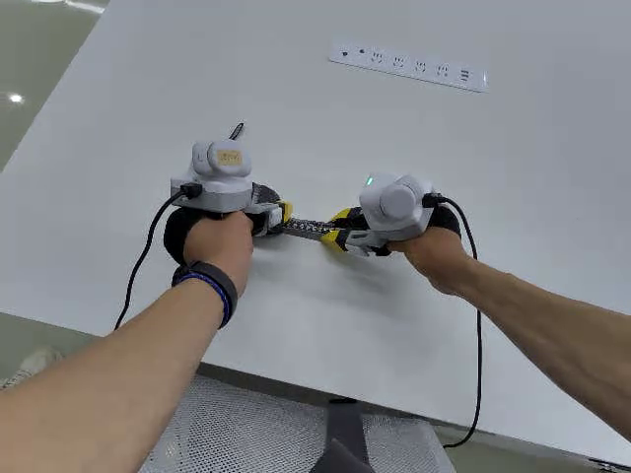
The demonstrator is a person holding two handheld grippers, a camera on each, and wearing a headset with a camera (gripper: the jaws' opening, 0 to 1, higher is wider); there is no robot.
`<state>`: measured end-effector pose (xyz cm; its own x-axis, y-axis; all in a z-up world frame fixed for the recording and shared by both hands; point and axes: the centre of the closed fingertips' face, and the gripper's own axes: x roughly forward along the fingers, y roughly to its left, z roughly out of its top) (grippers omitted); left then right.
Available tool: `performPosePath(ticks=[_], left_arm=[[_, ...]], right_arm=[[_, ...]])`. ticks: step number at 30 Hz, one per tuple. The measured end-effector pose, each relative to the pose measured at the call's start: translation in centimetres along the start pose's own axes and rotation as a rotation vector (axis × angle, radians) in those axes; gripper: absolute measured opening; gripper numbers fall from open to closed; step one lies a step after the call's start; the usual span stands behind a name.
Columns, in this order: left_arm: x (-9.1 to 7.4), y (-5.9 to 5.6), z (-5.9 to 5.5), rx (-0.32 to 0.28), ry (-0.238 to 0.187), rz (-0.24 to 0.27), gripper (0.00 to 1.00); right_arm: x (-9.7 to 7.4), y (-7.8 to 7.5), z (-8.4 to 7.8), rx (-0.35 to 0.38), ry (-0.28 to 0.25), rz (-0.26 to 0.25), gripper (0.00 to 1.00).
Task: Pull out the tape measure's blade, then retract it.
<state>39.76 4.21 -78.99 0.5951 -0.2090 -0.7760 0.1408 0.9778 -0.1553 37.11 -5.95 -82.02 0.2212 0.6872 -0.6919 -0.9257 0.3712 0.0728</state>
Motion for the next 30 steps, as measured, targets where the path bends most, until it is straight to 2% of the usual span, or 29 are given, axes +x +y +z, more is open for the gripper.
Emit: performPosePath(ticks=[14,19,30], left_arm=[[0.0,0.1,0.0,-0.003,0.004,-0.007,0.61],[0.0,0.1,0.0,-0.006,0.008,-0.013,0.61],[0.1,0.3,0.1,-0.015,0.012,-0.02,0.6]], right_arm=[[0.8,0.1,0.7,-0.011,0.009,0.017,0.13],[2.1,0.3,1.3,-0.015,0.009,0.025,0.13],[2.9,0.5,2.1,-0.036,0.014,0.035,0.13]])
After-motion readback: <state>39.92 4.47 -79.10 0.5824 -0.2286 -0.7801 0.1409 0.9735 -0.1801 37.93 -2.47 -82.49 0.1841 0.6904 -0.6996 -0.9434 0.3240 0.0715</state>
